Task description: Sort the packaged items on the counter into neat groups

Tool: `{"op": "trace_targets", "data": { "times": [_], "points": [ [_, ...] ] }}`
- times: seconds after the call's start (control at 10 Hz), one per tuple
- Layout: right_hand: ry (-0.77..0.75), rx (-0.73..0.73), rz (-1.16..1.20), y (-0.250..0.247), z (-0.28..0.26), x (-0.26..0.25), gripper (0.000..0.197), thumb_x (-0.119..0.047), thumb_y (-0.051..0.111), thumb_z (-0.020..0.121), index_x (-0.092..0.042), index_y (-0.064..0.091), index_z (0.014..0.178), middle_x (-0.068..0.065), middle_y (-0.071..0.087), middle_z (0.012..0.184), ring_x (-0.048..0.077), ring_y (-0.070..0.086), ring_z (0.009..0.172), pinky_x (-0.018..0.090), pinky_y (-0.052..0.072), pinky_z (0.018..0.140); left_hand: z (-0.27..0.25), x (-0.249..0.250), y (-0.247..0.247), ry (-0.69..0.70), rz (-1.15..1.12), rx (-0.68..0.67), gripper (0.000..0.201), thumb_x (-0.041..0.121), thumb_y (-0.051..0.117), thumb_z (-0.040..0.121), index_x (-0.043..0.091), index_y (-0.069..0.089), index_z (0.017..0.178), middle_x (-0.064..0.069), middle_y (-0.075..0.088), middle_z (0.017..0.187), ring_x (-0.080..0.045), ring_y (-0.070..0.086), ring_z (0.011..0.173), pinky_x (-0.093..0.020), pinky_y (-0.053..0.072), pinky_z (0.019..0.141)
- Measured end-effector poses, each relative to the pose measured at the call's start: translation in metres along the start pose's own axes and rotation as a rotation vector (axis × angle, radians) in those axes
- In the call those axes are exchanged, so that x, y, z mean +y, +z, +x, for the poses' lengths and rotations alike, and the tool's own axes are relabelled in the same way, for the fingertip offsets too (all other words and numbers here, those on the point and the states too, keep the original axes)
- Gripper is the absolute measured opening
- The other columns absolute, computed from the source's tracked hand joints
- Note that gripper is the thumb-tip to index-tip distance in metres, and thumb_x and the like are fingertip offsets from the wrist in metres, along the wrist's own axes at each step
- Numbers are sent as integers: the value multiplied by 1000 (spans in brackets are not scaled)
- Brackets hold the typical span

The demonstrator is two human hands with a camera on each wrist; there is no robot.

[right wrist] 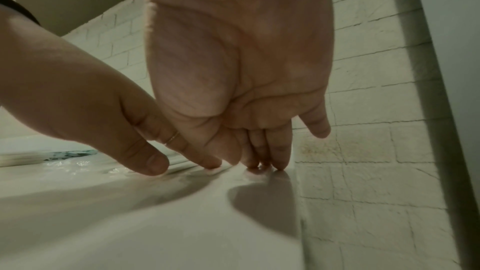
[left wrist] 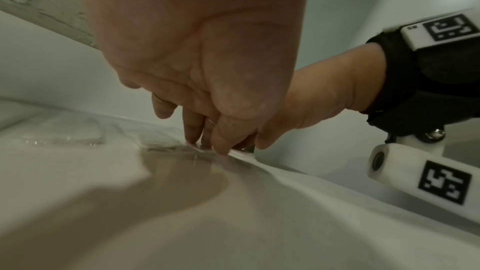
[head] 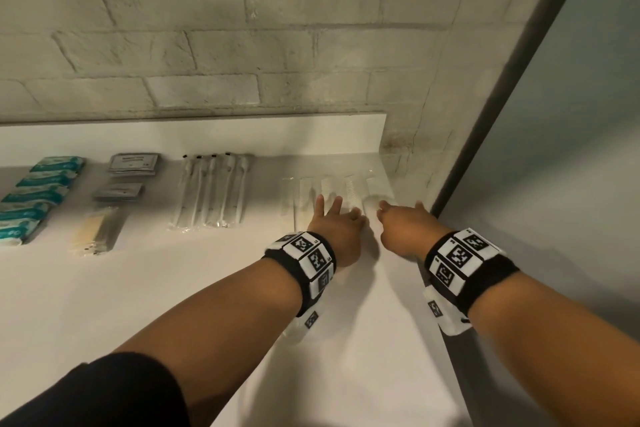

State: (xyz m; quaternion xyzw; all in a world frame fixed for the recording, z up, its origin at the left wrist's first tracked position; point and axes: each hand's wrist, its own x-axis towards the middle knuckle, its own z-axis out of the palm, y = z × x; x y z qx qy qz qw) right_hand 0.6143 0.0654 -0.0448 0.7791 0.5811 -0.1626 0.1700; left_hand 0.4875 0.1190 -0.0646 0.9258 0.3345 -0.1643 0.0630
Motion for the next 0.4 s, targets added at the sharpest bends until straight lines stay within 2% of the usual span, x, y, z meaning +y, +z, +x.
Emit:
{"op": "trace_targets", "data": {
  "times": [0.1,0.2,0.3,0.4],
  "points": [
    [-9,6,9,2,2,3,59,-7,38,88,-11,29,146,3,24,157,25,44,131,53,11,117,-1,1,0,4,-10,4,65,21,38,93,24,13,153,3,10,162,-31,-8,148,-58,-14,113],
    [-36,28,53,2,-1,5,61,-10,39,90,-15,24,149,2,14,160,23,30,141,54,9,117,-5,-1,0,15,-36,33,64,20,38,93,23,15,153,1,10,162,-32,-7,148,-57,-14,113],
    [-71,62,96,5,-7,7,65,-15,41,91,-22,20,151,3,4,161,21,9,148,49,5,119,-14,-2,1,35,-82,127,60,22,39,95,20,20,152,-4,12,161,-32,-4,148,-55,-10,115],
    [-129,86,142,7,-23,2,60,-21,42,94,-26,23,151,4,2,162,21,8,148,44,9,119,-35,-7,2,76,-144,198,59,29,42,96,20,22,151,-5,14,161,-31,-2,149,-53,-7,117]
  ]
}}
